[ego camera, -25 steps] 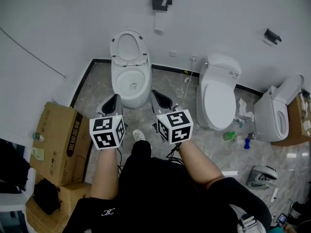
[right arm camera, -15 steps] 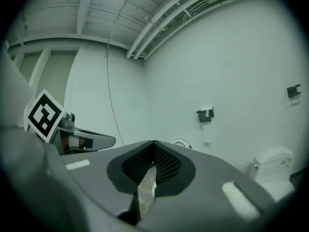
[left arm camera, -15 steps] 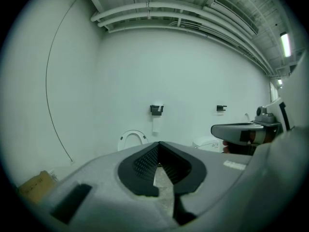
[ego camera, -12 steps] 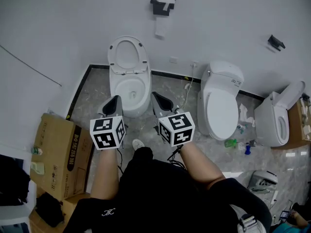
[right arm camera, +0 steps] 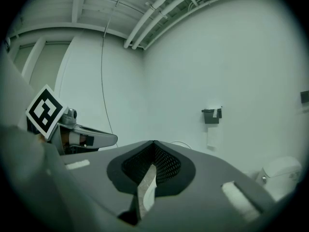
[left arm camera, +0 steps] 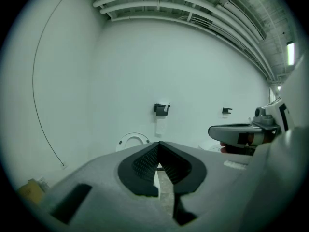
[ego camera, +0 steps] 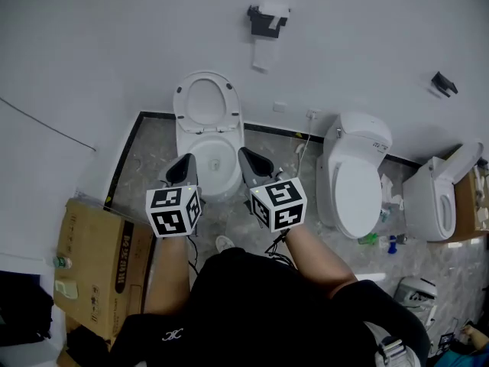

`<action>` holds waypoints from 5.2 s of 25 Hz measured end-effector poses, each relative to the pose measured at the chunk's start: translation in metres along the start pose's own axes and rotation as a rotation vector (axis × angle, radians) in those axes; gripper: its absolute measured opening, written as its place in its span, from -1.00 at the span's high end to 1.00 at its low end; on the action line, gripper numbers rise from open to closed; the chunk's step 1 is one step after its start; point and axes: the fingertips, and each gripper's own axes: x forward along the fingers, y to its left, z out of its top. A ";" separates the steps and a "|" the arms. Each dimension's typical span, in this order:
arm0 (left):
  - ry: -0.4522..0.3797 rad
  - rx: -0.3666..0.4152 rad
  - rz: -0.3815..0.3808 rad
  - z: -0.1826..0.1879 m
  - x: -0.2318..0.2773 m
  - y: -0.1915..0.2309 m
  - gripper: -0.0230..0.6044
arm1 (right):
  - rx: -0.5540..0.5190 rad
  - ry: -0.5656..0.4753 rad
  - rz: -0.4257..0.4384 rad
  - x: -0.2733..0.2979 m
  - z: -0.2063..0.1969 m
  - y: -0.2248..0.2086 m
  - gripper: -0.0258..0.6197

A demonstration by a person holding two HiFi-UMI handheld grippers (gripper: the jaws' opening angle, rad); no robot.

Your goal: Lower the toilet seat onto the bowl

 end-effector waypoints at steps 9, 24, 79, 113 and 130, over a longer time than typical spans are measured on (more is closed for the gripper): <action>-0.004 -0.020 -0.041 0.027 0.060 0.060 0.90 | -0.017 0.024 -0.008 0.092 0.020 -0.005 0.90; 0.031 -0.080 -0.087 0.014 0.101 0.113 0.90 | -0.005 0.094 -0.033 0.168 0.009 -0.008 0.89; 0.174 -0.217 0.555 0.018 0.219 0.141 0.90 | -0.579 0.348 0.317 0.481 -0.048 -0.217 0.71; 0.241 -0.294 0.767 0.000 0.196 0.150 0.90 | -0.797 0.573 0.350 0.592 -0.131 -0.251 0.73; 0.226 -0.319 0.762 -0.018 0.175 0.141 0.90 | -0.773 0.611 0.406 0.556 -0.141 -0.228 0.74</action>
